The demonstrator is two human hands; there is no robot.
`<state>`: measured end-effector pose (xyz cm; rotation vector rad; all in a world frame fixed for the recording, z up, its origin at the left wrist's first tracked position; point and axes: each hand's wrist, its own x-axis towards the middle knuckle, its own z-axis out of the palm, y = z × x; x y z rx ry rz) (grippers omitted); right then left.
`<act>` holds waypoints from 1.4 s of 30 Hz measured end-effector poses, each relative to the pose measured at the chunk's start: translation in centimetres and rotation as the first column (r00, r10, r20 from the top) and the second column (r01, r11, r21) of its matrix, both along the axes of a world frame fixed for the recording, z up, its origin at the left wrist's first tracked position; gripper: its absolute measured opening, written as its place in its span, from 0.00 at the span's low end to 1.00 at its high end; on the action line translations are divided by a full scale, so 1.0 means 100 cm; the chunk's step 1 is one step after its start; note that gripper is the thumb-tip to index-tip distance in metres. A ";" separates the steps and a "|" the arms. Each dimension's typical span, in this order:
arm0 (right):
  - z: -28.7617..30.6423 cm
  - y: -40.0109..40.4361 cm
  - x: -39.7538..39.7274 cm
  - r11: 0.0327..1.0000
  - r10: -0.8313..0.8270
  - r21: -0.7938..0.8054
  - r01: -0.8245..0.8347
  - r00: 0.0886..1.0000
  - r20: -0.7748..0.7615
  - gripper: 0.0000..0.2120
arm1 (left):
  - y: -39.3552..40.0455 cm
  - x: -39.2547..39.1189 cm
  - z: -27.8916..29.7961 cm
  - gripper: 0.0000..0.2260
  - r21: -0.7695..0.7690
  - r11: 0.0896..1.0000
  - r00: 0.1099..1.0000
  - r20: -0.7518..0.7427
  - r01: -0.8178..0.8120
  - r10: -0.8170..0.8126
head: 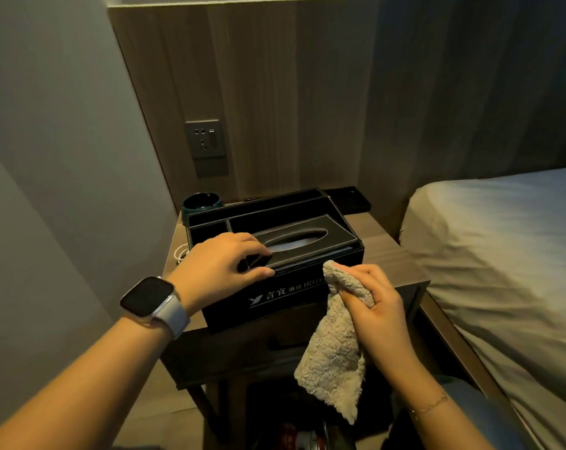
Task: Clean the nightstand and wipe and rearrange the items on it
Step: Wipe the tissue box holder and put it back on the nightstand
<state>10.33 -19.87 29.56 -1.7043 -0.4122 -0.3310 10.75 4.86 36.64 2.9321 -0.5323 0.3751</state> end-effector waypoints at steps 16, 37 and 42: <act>0.075 0.070 0.064 0.839 0.057 -0.535 -0.102 0.993 -0.100 0.09 | 0.040 0.072 -0.002 0.22 -0.411 0.864 0.944 0.022 -0.291 0.328; 0.119 0.122 0.087 0.561 0.088 -0.744 -0.363 0.920 -0.382 0.11 | 0.029 0.075 -0.019 0.26 -0.310 0.897 0.877 0.265 -0.315 0.400; 0.099 0.154 0.087 0.576 0.087 -0.742 -0.344 0.928 -0.363 0.12 | 0.027 0.067 -0.015 0.34 -0.268 0.939 0.905 0.307 -0.215 0.295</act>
